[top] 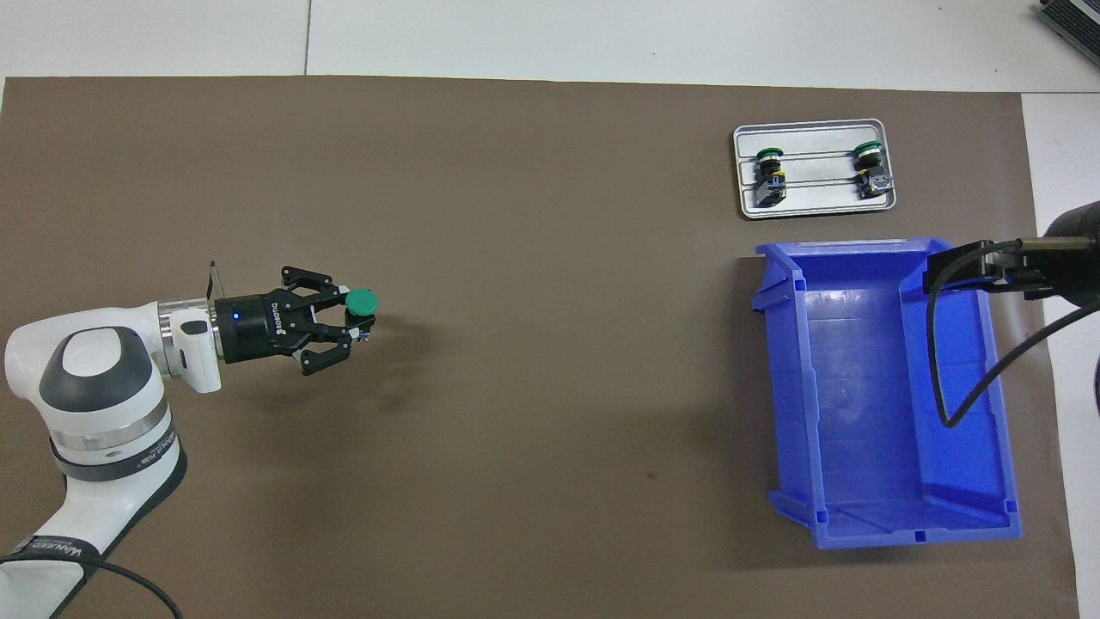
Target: Place and press button with both arms
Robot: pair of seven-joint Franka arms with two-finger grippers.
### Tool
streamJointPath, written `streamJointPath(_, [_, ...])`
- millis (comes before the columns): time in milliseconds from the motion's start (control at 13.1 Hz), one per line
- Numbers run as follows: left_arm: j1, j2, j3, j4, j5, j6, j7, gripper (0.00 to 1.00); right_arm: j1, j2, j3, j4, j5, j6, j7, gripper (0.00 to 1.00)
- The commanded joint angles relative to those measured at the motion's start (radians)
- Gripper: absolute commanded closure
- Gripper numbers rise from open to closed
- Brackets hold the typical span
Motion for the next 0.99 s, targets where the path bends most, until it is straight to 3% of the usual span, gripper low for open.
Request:
streamJointPath(0, [0.021,-0.015,-0.006,-0.050,-0.036,-0.061,0.072,0.90,-0.007,-0.026,0.005,-0.027,0.006,0.000,-0.024,0.00])
streamJointPath(533, [0.056,0.006,-0.006,-0.119,-0.105,-0.194,0.228,0.89,-0.007,-0.026,0.005,-0.027,0.006,0.000,-0.024,0.00])
streamJointPath(914, [0.067,0.006,-0.006,-0.164,-0.108,-0.210,0.342,0.90,-0.007,-0.026,0.005,-0.027,0.006,0.000,-0.024,0.00])
